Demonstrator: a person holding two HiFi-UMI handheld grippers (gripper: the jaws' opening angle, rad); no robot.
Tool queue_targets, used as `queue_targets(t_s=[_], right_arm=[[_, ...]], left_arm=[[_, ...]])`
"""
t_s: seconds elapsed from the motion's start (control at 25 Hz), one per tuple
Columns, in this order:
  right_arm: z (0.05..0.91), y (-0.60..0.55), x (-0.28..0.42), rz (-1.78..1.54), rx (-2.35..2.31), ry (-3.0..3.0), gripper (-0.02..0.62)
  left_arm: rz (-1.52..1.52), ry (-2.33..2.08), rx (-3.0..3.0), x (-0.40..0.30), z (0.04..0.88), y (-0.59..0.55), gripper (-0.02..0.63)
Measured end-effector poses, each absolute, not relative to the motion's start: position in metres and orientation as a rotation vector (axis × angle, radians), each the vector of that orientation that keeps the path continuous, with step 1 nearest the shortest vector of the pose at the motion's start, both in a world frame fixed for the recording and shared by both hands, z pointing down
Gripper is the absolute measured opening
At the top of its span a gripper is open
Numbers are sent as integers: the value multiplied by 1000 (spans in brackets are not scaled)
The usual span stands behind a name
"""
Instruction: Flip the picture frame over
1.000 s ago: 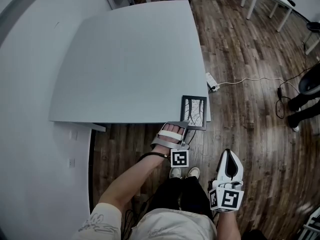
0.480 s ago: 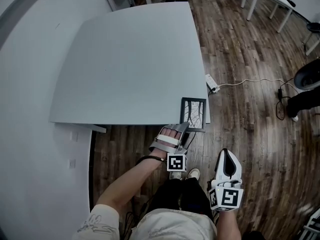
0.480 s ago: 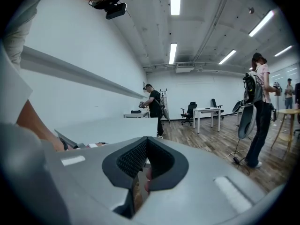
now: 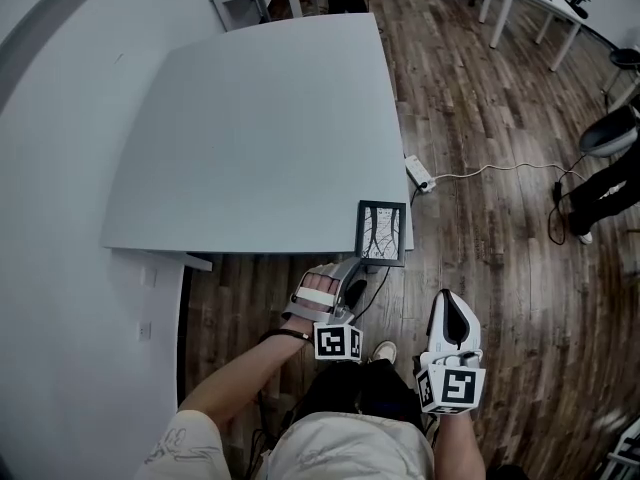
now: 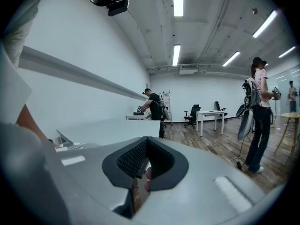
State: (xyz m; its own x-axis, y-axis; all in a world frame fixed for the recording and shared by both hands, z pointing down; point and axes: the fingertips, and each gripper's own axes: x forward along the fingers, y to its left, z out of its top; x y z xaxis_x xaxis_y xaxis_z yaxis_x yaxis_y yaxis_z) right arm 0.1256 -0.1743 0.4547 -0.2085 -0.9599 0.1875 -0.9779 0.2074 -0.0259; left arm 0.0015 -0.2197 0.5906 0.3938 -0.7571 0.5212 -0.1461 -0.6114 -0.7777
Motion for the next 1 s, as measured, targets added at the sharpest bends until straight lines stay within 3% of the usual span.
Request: queue_targets(t_s=[0.44,0.84,1.0], right_arm=[[412,-188,137,166,1951,-2402,26],[379,-196,146,90,1962,-2431,26],[370,-204,152,85,1937,-2428,26]], left_arm=[[-780,1479,-2567,-8,483,-226,240],[-352,1681,-2614,-13,405,-242,46],[-253,1701,-2591,-9,378,-245,1]])
